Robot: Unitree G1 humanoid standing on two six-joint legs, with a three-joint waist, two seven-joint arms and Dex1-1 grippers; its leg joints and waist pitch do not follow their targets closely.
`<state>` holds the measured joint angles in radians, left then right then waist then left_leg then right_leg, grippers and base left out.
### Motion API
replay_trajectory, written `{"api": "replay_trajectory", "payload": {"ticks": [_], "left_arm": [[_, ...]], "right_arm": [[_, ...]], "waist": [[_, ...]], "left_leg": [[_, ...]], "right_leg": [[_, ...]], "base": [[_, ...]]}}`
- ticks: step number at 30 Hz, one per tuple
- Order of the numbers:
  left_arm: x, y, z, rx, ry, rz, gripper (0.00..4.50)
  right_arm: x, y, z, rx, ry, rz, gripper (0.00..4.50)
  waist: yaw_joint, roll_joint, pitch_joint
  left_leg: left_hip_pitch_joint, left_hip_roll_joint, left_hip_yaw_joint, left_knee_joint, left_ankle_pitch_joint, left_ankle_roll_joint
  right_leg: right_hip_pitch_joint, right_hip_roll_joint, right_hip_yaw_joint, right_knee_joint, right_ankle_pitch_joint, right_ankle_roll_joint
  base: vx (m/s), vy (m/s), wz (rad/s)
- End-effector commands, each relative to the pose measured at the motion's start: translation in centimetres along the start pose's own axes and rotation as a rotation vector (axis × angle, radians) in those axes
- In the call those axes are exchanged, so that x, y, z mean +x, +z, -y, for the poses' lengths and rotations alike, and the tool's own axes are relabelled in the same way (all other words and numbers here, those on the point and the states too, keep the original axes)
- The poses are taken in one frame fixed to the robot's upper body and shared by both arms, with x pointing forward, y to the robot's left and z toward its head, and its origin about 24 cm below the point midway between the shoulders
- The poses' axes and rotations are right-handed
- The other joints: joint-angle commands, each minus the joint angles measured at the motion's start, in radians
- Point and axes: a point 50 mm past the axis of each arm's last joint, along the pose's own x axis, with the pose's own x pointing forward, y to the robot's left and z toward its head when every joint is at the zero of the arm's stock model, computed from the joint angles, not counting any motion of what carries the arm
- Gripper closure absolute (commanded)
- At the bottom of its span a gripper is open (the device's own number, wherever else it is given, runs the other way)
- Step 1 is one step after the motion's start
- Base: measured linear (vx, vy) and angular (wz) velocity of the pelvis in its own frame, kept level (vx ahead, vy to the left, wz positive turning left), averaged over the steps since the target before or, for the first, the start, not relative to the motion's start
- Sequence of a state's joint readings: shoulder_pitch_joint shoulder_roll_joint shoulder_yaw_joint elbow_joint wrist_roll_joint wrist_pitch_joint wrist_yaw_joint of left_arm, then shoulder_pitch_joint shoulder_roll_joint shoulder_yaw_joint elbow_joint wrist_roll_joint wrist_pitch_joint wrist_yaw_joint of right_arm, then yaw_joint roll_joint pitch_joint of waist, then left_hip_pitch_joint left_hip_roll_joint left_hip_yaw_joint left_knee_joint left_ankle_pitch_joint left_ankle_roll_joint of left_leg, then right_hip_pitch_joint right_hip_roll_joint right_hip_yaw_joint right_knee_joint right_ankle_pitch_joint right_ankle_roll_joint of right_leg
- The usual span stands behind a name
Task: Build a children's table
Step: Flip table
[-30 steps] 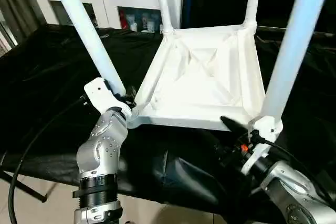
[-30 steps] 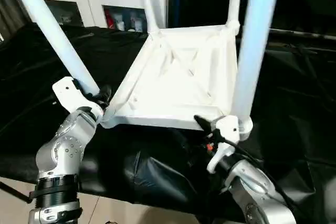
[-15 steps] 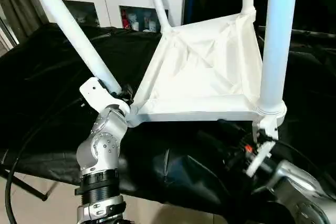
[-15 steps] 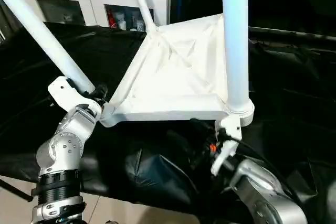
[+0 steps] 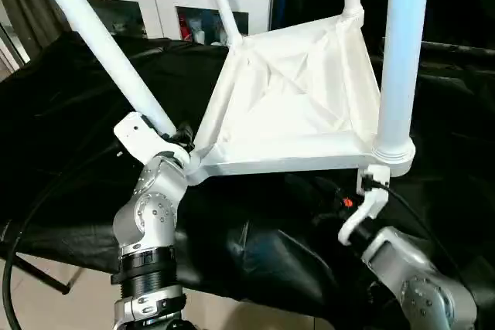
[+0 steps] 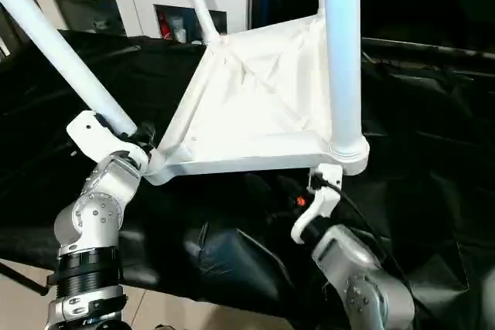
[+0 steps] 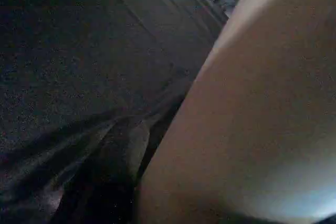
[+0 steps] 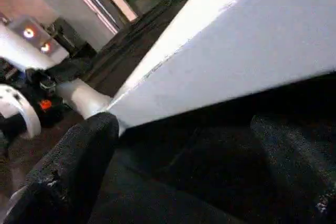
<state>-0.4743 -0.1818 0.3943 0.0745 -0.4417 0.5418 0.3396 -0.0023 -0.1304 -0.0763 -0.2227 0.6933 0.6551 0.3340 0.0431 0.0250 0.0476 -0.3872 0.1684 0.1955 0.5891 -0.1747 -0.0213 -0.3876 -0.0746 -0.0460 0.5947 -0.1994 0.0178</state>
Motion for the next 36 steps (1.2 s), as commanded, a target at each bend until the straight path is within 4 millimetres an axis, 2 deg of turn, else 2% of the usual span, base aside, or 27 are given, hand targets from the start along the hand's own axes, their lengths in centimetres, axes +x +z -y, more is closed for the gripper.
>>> {"api": "replay_trajectory", "payload": {"ticks": [1, 3, 4, 5, 6, 10, 11, 13, 18, 23, 24, 30, 31, 36], "left_arm": [[0.1, -1.0, 0.1, -0.118, 0.02, -0.053, 1.91], [0.0, -1.1, 0.3, -0.115, 0.013, -0.059, 1.91], [0.0, -1.1, 0.3, -0.112, 0.01, -0.061, 1.91], [0.0, -1.2, 0.4, -0.111, 0.008, -0.064, 1.91], [0.0, -1.3, 0.5, -0.108, 0.002, -0.067, 1.91], [-0.1, -1.6, 0.9, -0.104, -0.01, -0.079, 1.91], [-0.1, -1.7, 0.9, -0.1, -0.012, -0.082, 1.91], [-0.2, -1.9, 1.0, -0.098, -0.012, -0.087, 1.91], [-0.2, -1.9, 1.0, -0.095, -0.014, -0.087, 1.91], [-0.2, -1.9, 1.4, -0.085, -0.04, -0.093, 1.91], [-0.3, -2.0, 1.6, -0.085, -0.05, -0.1, 1.91], [-0.7, -2.7, 2.4, -0.064, -0.137, -0.145, 1.91], [-0.9, -2.9, 2.7, -0.029, -0.2, -0.169, 1.91], [-1.3, -3.2, 2.9, 0.022, -0.287, -0.198, 1.91]], "right_arm": [[-0.1, 0.2, 0.1, 0.038, 0.007, 0.012, 0.0], [0.1, 0.5, 0.0, 0.056, 0.02, 0.052, 0.0], [0.2, 0.7, -0.1, 0.064, 0.024, 0.065, 0.0], [0.3, 0.9, -0.1, 0.074, 0.025, 0.084, 0.0], [0.5, 1.1, 0.0, 0.085, 0.013, 0.099, 0.0], [1.5, 1.8, 0.5, 0.139, -0.031, 0.151, 0.0], [1.9, 2.0, 0.6, 0.141, -0.034, 0.161, 0.0], [2.6, 2.3, 1.1, 0.172, -0.06, 0.183, 0.0], [3.5, 2.5, 1.5, 0.222, -0.088, 0.197, 0.0], [4.4, 2.8, 1.9, 0.3, -0.108, 0.227, 0.0], [4.7, 3.1, 1.9, 0.314, -0.111, 0.238, 0.0], [5.7, 4.6, 2.7, 0.331, -0.156, 0.294, 0.0], [5.7, 5.0, 3.0, 0.323, -0.169, 0.306, 0.0], [5.6, 5.8, 3.6, 0.319, -0.197, 0.329, 0.0]], "waist": [[0.009, -0.02, -0.053], [0.009, -0.02, -0.053], [0.008, -0.016, -0.052], [0.008, -0.018, -0.053], [0.008, -0.015, -0.054], [0.007, -0.016, -0.056], [0.008, -0.013, -0.055], [0.005, -0.015, -0.057], [0.005, -0.013, -0.059], [0.005, -0.011, -0.062], [0.006, -0.014, -0.063], [0.01, -0.011, -0.07], [0.011, -0.012, -0.07], [0.024, -0.013, -0.071]], "left_leg": [[0.011, 0.052, -0.035, -0.07, -0.229, 0.018], [0.012, 0.052, -0.035, -0.07, -0.238, 0.013], [0.012, 0.052, -0.035, -0.071, -0.241, 0.012], [0.011, 0.052, -0.036, -0.071, -0.242, 0.009], [0.012, 0.053, -0.037, -0.071, -0.24, 0.007], [0.014, 0.052, -0.035, -0.07, -0.23, -0.001], [0.013, 0.052, -0.035, -0.071, -0.227, -0.002], [0.011, 0.051, -0.034, -0.07, -0.217, 0.001], [0.011, 0.051, -0.032, -0.069, -0.2, 0.007], [0.012, 0.051, -0.03, -0.066, -0.195, 0.009], [0.011, 0.052, -0.03, -0.066, -0.183, 0.011], [0.008, 0.05, -0.026, -0.056, -0.121, 0.034], [0.008, 0.05, -0.024, -0.055, -0.111, 0.041], [0.008, 0.051, -0.022, -0.052, -0.089, 0.055]], "right_leg": [[0.031, -0.064, 0.037, -0.089, -0.283, -0.118], [0.029, -0.064, 0.037, -0.091, -0.297, -0.113], [0.028, -0.065, 0.038, -0.09, -0.3, -0.113], [0.029, -0.066, 0.037, -0.091, -0.304, -0.111], [0.027, -0.065, 0.037, -0.09, -0.297, -0.114], [0.027, -0.064, 0.037, -0.086, -0.262, -0.128], [0.028, -0.064, 0.037, -0.085, -0.256, -0.13], [0.03, -0.064, 0.037, -0.082, -0.236, -0.138], [0.03, -0.064, 0.036, -0.079, -0.21, -0.146], [0.029, -0.063, 0.036, -0.079, -0.207, -0.141], [0.029, -0.063, 0.036, -0.077, -0.189, -0.143], [0.028, -0.061, 0.033, -0.064, -0.102, -0.168], [0.027, -0.061, 0.033, -0.063, -0.096, -0.173], [0.029, -0.062, 0.033, -0.059, -0.078, -0.176]], "base": [[0.0, 0.0, 0.0], [0.0, 0.0, 0.0], [0.0, 0.0, 0.0], [0.0, 0.0, 0.0], [0.0, 0.0, 0.0], [0.0, 0.0, 0.0], [0.0, 0.0, 0.0], [0.0, 0.0, 0.0], [0.0, 0.0, 0.0], [0.0, 0.0, 0.0], [0.0, 0.0, 0.0], [0.0, 0.0, 0.0], [0.0, 0.0, 0.0], [0.0, 0.0, 0.0]]}}
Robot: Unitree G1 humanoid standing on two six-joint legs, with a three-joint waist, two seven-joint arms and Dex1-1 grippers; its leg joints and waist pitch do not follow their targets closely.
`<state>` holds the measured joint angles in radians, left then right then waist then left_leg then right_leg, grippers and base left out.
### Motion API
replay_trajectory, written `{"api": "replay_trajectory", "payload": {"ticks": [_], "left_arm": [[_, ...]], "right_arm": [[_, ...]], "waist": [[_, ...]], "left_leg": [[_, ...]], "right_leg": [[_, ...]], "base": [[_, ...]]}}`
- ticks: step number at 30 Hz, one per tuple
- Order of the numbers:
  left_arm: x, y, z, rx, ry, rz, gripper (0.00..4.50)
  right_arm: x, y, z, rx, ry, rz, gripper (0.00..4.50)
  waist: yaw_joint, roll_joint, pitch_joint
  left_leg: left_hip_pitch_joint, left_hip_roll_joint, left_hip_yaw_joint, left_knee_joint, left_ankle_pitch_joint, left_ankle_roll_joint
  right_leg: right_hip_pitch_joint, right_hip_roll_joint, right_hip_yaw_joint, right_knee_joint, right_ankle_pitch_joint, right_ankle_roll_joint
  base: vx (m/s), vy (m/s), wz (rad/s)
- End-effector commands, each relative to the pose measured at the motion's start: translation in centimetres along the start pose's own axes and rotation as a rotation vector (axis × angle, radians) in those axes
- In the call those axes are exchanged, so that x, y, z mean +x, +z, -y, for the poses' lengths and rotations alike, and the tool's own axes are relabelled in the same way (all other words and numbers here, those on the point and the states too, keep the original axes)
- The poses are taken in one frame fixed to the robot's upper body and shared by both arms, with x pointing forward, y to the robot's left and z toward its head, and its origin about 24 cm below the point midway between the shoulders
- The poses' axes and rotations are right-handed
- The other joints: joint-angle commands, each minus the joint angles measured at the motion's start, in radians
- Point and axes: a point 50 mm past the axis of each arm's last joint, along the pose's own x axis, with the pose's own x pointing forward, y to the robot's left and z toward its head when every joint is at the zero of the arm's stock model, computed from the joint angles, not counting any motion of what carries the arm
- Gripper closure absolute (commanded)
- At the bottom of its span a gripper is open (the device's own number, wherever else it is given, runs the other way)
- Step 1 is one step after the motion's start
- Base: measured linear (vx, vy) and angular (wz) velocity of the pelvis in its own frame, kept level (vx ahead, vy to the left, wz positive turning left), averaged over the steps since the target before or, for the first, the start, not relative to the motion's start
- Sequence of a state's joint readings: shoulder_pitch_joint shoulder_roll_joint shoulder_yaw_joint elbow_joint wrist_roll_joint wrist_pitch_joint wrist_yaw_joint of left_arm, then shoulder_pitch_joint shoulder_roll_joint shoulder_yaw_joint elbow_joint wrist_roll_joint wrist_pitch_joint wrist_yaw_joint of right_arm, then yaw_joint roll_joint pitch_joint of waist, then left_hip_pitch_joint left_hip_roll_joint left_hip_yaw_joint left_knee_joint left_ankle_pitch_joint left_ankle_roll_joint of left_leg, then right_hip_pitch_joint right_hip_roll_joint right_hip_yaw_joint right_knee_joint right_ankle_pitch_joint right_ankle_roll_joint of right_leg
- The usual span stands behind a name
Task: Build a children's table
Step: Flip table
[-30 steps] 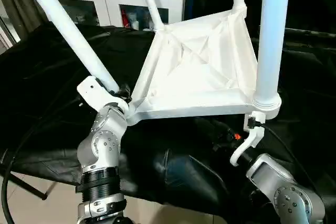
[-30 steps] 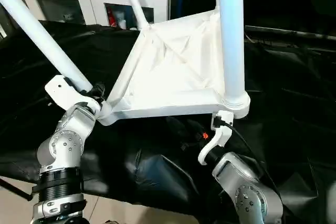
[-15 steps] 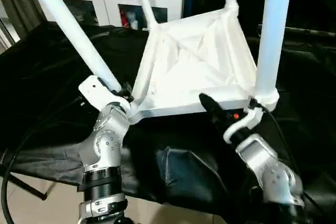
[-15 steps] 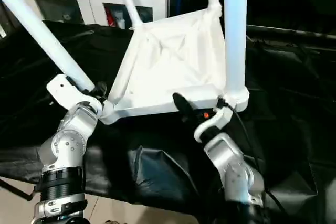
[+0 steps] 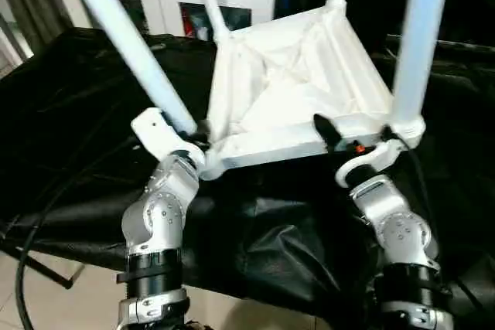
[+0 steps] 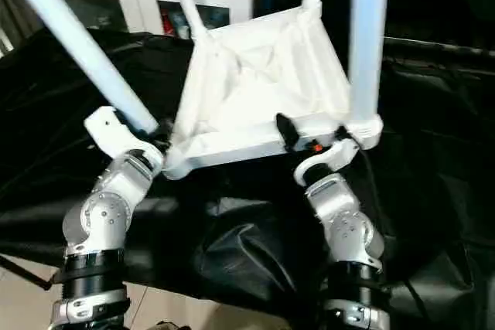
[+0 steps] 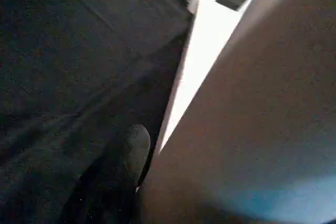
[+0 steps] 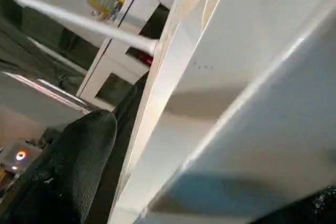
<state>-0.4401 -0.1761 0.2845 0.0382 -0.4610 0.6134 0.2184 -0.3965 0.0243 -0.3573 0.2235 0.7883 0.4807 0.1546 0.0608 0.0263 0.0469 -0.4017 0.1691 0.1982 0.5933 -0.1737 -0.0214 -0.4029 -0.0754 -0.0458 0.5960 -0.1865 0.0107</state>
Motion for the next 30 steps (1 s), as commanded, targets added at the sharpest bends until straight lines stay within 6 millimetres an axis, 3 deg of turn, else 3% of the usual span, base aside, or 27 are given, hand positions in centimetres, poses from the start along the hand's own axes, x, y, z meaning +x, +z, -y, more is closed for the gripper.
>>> {"api": "replay_trajectory", "payload": {"ticks": [1, 6, 13, 18, 21, 24, 25, 30], "left_arm": [[-0.2, -1.5, 0.9, -0.056, -0.106, -0.103, 1.91], [-0.5, -1.1, 1.2, -0.02, -0.199, -0.09, 1.91], [-1.4, -0.7, 2.9, -0.03, -0.347, 0.009, 1.91], [-1.5, -1.0, 3.2, -0.004, -0.372, -0.011, 1.91], [-1.5, -1.0, 3.1, -0.001, -0.367, -0.01, 1.91], [-1.5, -1.1, 3.0, 0.009, -0.363, -0.008, 1.91], [-1.5, -1.1, 3.0, 0.01, -0.364, -0.008, 1.91], [-1.5, -1.1, 2.9, 0.003, -0.362, -0.009, 1.91]], "right_arm": [[0.2, 0.7, 0.2, -0.003, -0.02, 0.022, 0.0], [0.3, 1.1, 0.5, 0.009, -0.035, 0.039, 0.0], [1.2, 1.4, 0.5, 0.1, -0.077, 0.061, 0.0], [1.7, 1.0, -0.2, 0.128, -0.038, 0.049, 0.0], [1.9, 0.8, -0.3, 0.139, -0.045, 0.035, 0.34], [1.9, 0.5, -0.1, 0.136, -0.053, 0.018, 0.4], [1.8, 0.5, -0.1, 0.138, -0.056, 0.017, 0.68], [1.6, 0.5, 0.7, 0.121, -0.104, 0.012, 0.99]], "waist": [[0.007, -0.014, -0.07], [0.005, -0.015, -0.069], [0.004, -0.016, -0.072], [0.005, -0.014, -0.072], [0.005, -0.015, -0.073], [0.005, -0.018, -0.072], [0.005, -0.017, -0.072], [0.005, -0.015, -0.072]], "left_leg": [[0.023, 0.05, -0.024, -0.056, -0.093, 0.055], [0.024, 0.051, -0.024, -0.059, -0.111, 0.044], [0.023, 0.051, -0.022, -0.056, -0.098, 0.047], [0.022, 0.049, -0.022, -0.054, -0.081, 0.058], [0.023, 0.05, -0.022, -0.054, -0.08, 0.059], [0.024, 0.05, -0.021, -0.054, -0.081, 0.057], [0.024, 0.05, -0.021, -0.054, -0.081, 0.056], [0.024, 0.05, -0.021, -0.054, -0.083, 0.049]], "right_leg": [[0.043, -0.061, 0.032, -0.061, -0.094, -0.17], [0.043, -0.059, 0.032, -0.062, -0.13, -0.159], [0.044, -0.061, 0.032, -0.059, -0.103, -0.166], [0.045, -0.06, 0.032, -0.055, -0.08, -0.168], [0.045, -0.059, 0.032, -0.055, -0.08, -0.17], [0.045, -0.058, 0.031, -0.055, -0.084, -0.171], [0.045, -0.059, 0.032, -0.055, -0.086, -0.171], [0.044, -0.058, 0.032, -0.055, -0.088, -0.168]], "base": [[0.0, 0.0, 0.0], [0.0, 0.0, 0.0], [0.0, 0.0, 0.0], [0.0, 0.0, 0.0], [0.0, 0.0, 0.0], [0.0, 0.0, 0.0], [0.0, 0.0, 0.0], [0.0, 0.0, 0.0]]}}
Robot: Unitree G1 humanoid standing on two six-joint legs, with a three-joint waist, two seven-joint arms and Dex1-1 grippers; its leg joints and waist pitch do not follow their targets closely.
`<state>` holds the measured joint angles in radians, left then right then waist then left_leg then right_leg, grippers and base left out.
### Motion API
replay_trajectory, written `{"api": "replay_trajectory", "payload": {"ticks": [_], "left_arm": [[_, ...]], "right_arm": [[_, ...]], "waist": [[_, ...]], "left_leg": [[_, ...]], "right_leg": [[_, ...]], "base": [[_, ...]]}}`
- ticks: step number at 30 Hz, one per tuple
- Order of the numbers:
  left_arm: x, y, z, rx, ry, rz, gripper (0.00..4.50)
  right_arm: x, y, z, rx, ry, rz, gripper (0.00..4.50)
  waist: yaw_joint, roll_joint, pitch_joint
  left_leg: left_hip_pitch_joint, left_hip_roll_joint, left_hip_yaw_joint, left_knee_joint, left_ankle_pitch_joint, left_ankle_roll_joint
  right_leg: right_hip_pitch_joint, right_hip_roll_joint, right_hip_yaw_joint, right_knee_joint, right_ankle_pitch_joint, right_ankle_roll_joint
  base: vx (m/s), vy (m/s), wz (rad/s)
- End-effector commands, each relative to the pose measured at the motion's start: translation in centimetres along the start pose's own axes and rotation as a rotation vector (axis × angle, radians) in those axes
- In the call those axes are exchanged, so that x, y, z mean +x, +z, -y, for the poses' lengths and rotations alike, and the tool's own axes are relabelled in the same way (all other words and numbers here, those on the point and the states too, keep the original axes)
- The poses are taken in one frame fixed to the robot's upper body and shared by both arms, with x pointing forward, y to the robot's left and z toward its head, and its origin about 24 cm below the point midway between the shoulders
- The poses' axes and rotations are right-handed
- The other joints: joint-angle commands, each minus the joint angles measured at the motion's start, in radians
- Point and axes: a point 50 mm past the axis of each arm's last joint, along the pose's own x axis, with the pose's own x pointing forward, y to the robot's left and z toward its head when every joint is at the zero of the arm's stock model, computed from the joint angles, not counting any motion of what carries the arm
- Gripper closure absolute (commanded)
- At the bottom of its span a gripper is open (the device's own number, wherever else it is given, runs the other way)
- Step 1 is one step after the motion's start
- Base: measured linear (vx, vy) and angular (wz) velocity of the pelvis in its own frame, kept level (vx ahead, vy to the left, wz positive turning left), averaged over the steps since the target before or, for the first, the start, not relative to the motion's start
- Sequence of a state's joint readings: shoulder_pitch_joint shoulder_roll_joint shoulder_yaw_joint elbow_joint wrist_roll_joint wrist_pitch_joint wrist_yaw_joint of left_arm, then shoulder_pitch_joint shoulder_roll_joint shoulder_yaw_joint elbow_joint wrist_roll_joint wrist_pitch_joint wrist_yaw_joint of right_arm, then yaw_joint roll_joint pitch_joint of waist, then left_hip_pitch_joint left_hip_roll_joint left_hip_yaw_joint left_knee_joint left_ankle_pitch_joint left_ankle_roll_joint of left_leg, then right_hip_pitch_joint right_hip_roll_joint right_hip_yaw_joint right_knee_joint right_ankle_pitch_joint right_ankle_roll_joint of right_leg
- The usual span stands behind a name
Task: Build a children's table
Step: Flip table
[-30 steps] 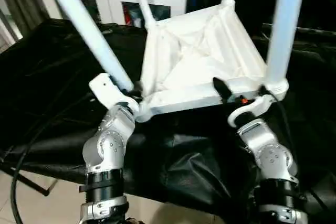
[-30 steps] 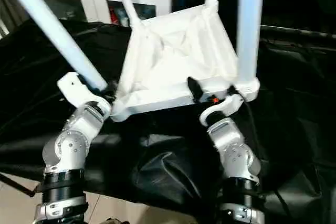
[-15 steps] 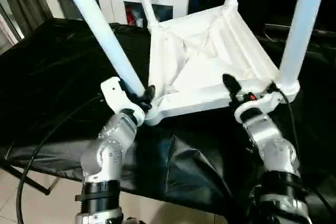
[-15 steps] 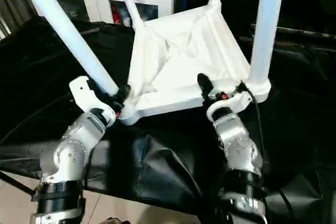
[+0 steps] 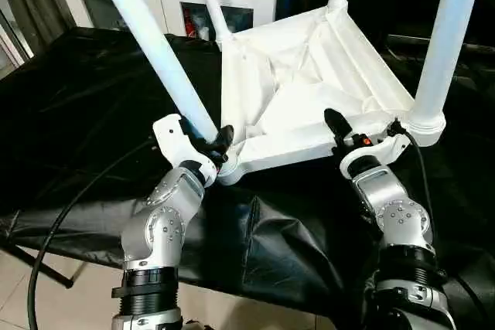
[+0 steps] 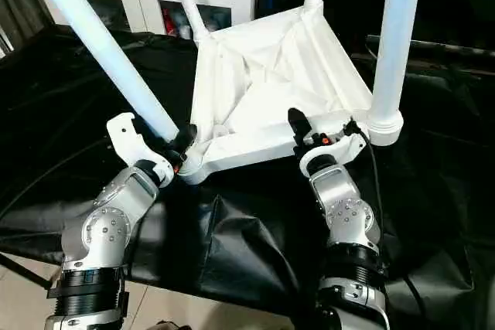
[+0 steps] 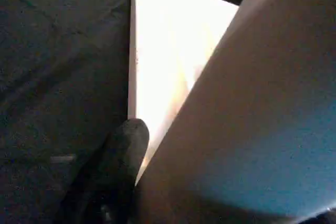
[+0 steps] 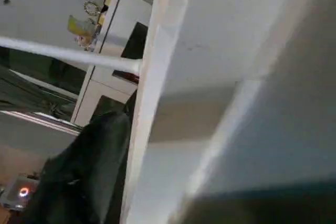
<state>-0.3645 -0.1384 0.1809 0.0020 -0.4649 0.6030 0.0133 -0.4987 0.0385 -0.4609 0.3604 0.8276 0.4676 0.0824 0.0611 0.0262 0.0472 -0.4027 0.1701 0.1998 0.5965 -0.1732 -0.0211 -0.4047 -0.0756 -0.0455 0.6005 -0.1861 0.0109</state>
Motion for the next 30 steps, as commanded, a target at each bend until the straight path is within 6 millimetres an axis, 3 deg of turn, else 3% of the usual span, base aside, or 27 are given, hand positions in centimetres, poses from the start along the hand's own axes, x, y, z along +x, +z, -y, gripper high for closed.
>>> {"api": "replay_trajectory", "payload": {"ticks": [1, 11, 12, 13, 17, 24, 30], "left_arm": [[-0.2, 0.4, 2.2, -0.067, -0.142, 0.037, 1.91], [-0.1, 0.4, 1.9, -0.068, -0.128, 0.037, 1.91], [-0.1, 0.4, 1.9, -0.092, -0.14, 0.034, 1.35], [-0.2, 0.4, 1.9, -0.104, -0.151, 0.034, 1.21], [-0.4, 0.5, 1.8, -0.114, -0.179, 0.022, 0.84], [-0.6, 0.8, 1.6, -0.1, -0.203, 0.028, 0.34], [-2.1, 2.9, -2.1, -0.088, -0.2, 0.191, 0.0]], "right_arm": [[0.2, -0.2, -0.1, -0.012, -0.019, -0.017, 1.12], [0.2, 0.3, 0.4, -0.026, -0.051, 0.011, 1.97], [0.3, 0.5, 0.4, -0.03, -0.053, 0.016, 2.02], [0.3, 0.6, 0.4, -0.031, -0.054, 0.02, 2.05], [0.4, 1.1, 0.4, -0.048, -0.059, 0.037, 2.17], [0.4, 2.0, 0.4, -0.061, -0.068, 0.07, 2.2], [0.1, 3.3, 0.4, -0.132, -0.074, 0.117, 2.22]], "waist": [[0.005, -0.015, -0.073], [0.005, -0.015, -0.073], [0.004, -0.016, -0.073], [0.004, -0.016, -0.072], [0.005, -0.018, -0.071], [0.004, -0.016, -0.066], [0.003, -0.014, -0.069]], "left_leg": [[0.025, 0.049, -0.023, -0.056, -0.083, 0.048], [0.025, 0.049, -0.023, -0.056, -0.092, 0.047], [0.024, 0.048, -0.023, -0.055, -0.091, 0.048], [0.024, 0.048, -0.023, -0.056, -0.094, 0.047], [0.026, 0.049, -0.022, -0.057, -0.119, 0.035], [0.028, 0.047, -0.023, -0.061, -0.175, 0.007], [0.025, 0.046, -0.024, -0.061, -0.162, 0.001]], "right_leg": [[0.047, -0.058, 0.031, -0.059, -0.086, -0.168], [0.047, -0.058, 0.031, -0.059, -0.093, -0.167], [0.047, -0.058, 0.031, -0.059, -0.092, -0.167], [0.047, -0.058, 0.031, -0.059, -0.097, -0.169], [0.044, -0.057, 0.031, -0.06, -0.129, -0.17], [0.039, -0.058, 0.033, -0.072, -0.227, -0.129], [0.04, -0.057, 0.033, -0.068, -0.191, -0.128]], "base": [[0.0, 0.0, 0.0], [0.0, 0.0, 0.0], [0.0, 0.0, 0.0], [0.0, 0.0, 0.0], [0.0, 0.0, 0.0], [0.0, 0.0, 0.0], [0.0, 0.0, 0.0]]}}
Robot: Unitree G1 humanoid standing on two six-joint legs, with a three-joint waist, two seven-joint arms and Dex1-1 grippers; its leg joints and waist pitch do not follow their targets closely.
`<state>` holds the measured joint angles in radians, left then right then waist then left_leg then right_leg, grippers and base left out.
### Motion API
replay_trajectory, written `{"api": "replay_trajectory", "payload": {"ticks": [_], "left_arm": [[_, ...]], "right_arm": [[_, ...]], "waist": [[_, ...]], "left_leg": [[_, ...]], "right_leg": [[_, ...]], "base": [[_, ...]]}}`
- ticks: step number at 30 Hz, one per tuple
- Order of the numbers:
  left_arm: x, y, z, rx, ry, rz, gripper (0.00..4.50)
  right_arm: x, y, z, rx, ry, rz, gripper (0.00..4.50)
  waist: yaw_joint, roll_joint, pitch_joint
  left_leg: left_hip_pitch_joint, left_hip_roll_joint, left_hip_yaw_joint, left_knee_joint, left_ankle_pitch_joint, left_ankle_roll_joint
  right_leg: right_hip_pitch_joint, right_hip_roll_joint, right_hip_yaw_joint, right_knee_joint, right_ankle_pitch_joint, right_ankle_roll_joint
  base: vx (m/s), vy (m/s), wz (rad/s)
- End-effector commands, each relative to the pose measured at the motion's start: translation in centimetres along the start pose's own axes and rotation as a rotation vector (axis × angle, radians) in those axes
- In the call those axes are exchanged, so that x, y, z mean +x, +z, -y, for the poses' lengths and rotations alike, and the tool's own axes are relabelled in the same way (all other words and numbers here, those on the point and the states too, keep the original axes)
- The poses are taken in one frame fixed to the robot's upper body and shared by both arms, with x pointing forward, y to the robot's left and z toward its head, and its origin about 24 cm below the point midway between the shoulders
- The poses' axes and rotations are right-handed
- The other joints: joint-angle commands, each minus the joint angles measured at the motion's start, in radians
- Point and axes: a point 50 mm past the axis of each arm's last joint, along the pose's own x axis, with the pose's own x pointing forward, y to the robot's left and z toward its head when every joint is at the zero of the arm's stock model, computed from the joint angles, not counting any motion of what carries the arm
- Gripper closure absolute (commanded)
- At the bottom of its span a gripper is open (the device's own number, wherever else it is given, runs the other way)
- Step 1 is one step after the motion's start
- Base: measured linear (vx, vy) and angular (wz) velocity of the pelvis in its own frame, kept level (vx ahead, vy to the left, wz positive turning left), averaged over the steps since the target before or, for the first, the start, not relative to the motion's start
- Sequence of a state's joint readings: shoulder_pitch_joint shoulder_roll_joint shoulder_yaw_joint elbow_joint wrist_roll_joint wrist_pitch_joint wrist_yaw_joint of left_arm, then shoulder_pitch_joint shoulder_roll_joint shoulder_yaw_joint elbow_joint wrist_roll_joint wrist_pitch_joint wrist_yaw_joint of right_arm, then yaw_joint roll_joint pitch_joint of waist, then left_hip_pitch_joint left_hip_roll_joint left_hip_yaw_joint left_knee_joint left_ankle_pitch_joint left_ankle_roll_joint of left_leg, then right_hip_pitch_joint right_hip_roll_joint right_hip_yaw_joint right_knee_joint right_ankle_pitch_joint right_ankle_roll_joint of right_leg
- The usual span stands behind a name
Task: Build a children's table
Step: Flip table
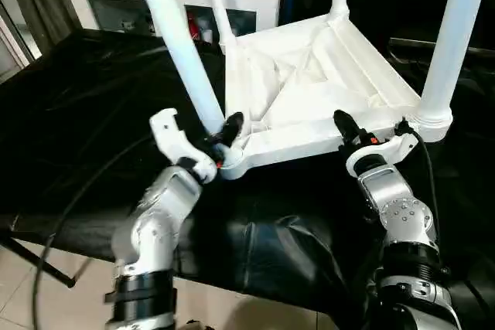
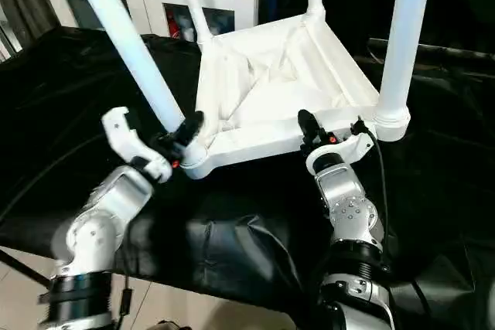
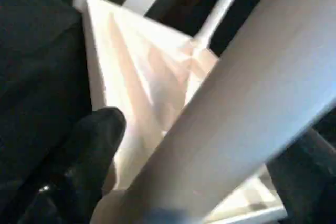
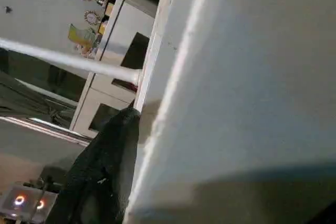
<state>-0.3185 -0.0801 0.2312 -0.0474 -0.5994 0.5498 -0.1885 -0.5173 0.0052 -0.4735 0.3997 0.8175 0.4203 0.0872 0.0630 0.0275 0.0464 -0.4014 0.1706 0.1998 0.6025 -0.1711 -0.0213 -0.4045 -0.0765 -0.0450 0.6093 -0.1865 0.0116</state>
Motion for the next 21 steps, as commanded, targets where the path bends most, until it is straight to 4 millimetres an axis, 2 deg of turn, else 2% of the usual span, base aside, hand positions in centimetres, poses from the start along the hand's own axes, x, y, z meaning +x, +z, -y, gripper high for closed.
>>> {"api": "replay_trajectory", "payload": {"ticks": [1, 5, 6, 8, 10, 13, 16, 17, 20, 21], "left_arm": [[-1.0, 1.7, -1.3, -0.01, -0.009, 0.105, 0.0], [-2.4, 2.4, -2.3, 0.017, -0.078, 0.127, 0.0], [-2.9, 2.2, -2.4, 0.061, -0.116, 0.093, 0.0], [-3.6, 1.9, -2.7, 0.126, -0.158, 0.035, 0.0], [-4.2, 1.8, -3.0, 0.173, -0.19, -0.021, 0.0], [-5.1, 1.8, -3.3, 0.246, -0.248, -0.12, 0.0], [-6.4, 2.5, -2.2, 0.314, -0.404, -0.276, 0.0], [-6.5, 3.0, -1.8, 0.332, -0.422, -0.286, 0.0], [-6.4, 4.0, -1.0, 0.374, -0.466, -0.28, 0.0], [-6.0, 5.1, 0.0, 0.42, -0.506, -0.255, 0.0]], "right_arm": [[0.0, 2.3, 0.0, -0.111, -0.051, 0.073, 2.22], [0.0, 2.7, -0.1, -0.134, -0.044, 0.078, 2.26], [0.0, 2.7, -0.2, -0.144, -0.038, 0.078, 2.26], [-0.1, 2.9, -0.4, -0.156, -0.033, 0.081, 2.27], [-0.1, 3.1, -0.5, -0.173, -0.032, 0.09, 2.28], [-0.1, 3.5, -0.8, -0.234, -0.027, 0.103, 2.28], [-0.2, 4.5, -1.3, -0.34, -0.031, 0.126, 2.28], [-0.3, 4.7, -1.5, -0.358, -0.029, 0.129, 2.28], [-0.4, 5.0, -1.8, -0.402, -0.029, 0.133, 2.28], [-0.6, 5.3, -2.0, -0.458, -0.032, 0.132, 2.29]], "waist": [[0.001, -0.015, -0.067], [0.0, -0.014, -0.066], [0.002, -0.016, -0.065], [0.002, -0.013, -0.066], [0.004, -0.009, -0.065], [0.008, -0.007, -0.063], [0.009, -0.009, -0.061], [0.011, -0.007, -0.06], [0.013, -0.009, -0.057], [0.014, -0.016, -0.056]], "left_leg": [[0.025, 0.045, -0.023, -0.068, -0.165, 0.003], [0.031, 0.048, -0.022, -0.07, -0.193, -0.006], [0.031, 0.048, -0.023, -0.071, -0.195, -0.007], [0.029, 0.048, -0.025, -0.073, -0.188, -0.007], [0.038, 0.051, -0.022, -0.075, -0.201, -0.019], [0.039, 0.05, -0.023, -0.078, -0.225, -0.033], [0.04, 0.05, -0.023, -0.084, -0.247, -0.051], [0.045, 0.049, -0.021, -0.083, -0.258, -0.056], [0.045, 0.047, -0.02, -0.082, -0.28, -0.067], [0.044, 0.047, -0.022, -0.084, -0.287, -0.071]], "right_leg": [[0.039, -0.056, 0.032, -0.076, -0.192, -0.133], [0.034, -0.056, 0.034, -0.078, -0.226, -0.129], [0.034, -0.056, 0.034, -0.078, -0.23, -0.126], [0.034, -0.055, 0.034, -0.076, -0.227, -0.122], [0.027, -0.052, 0.036, -0.074, -0.221, -0.12], [0.024, -0.052, 0.038, -0.074, -0.247, -0.115], [0.023, -0.052, 0.039, -0.068, -0.264, -0.115], [0.019, -0.05, 0.04, -0.069, -0.275, -0.114], [0.018, -0.052, 0.043, -0.073, -0.3, -0.111], [0.02, -0.052, 0.043, -0.075, -0.329, -0.097]], "base": [[0.0, 0.0, 0.0], [0.0, 0.0, 0.0], [0.0, 0.0, 0.0], [0.0, 0.0, 0.0], [0.0, 0.0, 0.0], [0.0, 0.0, 0.0], [0.0, 0.0, 0.0], [0.0, 0.0, 0.0], [0.0, 0.0, 0.0], [0.0, 0.0, 0.0]]}}
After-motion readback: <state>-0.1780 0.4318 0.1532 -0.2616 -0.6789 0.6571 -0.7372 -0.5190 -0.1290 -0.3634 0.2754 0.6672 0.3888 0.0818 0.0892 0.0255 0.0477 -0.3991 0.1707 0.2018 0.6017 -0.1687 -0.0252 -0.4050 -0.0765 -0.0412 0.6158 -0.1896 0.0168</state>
